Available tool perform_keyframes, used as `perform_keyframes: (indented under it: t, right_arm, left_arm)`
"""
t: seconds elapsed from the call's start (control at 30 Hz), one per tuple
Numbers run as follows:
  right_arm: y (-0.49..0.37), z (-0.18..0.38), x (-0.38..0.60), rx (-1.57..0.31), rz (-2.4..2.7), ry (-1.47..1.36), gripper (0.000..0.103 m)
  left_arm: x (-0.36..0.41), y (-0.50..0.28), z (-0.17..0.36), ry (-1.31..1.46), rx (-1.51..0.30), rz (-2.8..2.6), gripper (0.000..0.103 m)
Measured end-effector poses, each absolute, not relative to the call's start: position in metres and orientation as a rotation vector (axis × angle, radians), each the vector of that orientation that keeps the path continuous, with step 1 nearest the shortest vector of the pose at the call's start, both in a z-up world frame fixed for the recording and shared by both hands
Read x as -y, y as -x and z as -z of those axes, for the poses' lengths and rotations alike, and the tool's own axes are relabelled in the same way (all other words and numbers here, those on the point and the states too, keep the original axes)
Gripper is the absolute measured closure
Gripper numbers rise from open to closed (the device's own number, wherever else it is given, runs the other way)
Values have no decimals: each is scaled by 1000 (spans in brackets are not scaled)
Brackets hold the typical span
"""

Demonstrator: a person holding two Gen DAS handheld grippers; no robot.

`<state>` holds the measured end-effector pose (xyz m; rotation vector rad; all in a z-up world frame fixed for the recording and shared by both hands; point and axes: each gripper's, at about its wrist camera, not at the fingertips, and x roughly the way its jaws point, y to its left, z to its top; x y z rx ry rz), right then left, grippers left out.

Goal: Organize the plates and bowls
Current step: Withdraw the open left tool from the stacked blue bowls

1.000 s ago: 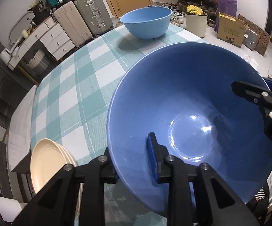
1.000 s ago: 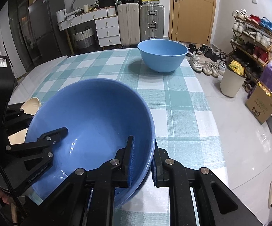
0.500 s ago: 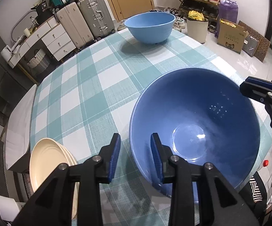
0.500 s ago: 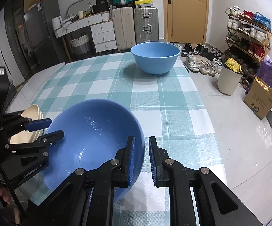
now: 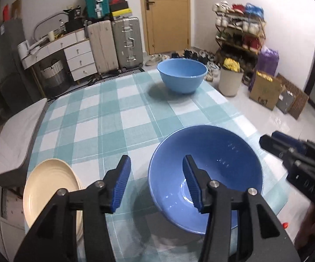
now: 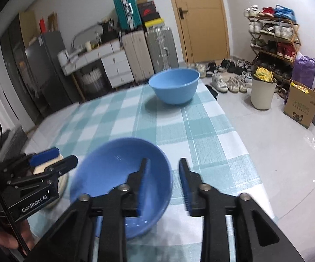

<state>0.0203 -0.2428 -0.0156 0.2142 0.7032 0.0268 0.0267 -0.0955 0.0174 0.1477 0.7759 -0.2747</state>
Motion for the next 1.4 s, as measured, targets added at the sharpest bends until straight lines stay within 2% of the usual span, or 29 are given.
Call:
perform_keyframes:
  t: [0.17, 0.43, 0.57, 0.63, 0.7, 0.73, 0.77, 0.83, 1.1, 1.27, 1.4]
  right_arm:
    - [-9, 16, 236, -662, -19, -219, 54]
    - [5, 15, 233, -590, -56, -238, 52]
    - [16, 12, 232, -488, -69, -237, 30]
    - [17, 12, 230, -454, -97, -232, 26]
    - [15, 12, 225, -439, -115, -203, 26]
    - [16, 12, 222, -415, -109, -180, 26]
    - [16, 12, 220, -396, -108, -162, 26]
    - [12, 13, 215, -372, -119, -132, 22]
    - [-7, 24, 219, -392, -152, -190, 18]
    - [-7, 22, 217, -388, -172, -184, 1]
    - [9, 12, 212, -341, -132, -110, 1]
  left_arm:
    - [85, -16, -16, -57, -777, 295, 53]
    - [78, 6, -11, -14, -706, 320, 52]
    - [73, -3, 2, 12, -720, 313, 51]
    - [69, -8, 8, 48, -724, 313, 51]
    - [68, -12, 10, 52, -718, 298, 47]
    - [69, -14, 11, 37, -703, 291, 40]
    - [71, -14, 11, 21, -689, 292, 27]
    - [73, -12, 9, -4, -657, 306, 13]
    - [64, -15, 2, -7, -562, 233, 3]
    - [66, -17, 5, -53, -533, 187, 1]
    - [62, -12, -3, 1, -545, 207, 1]
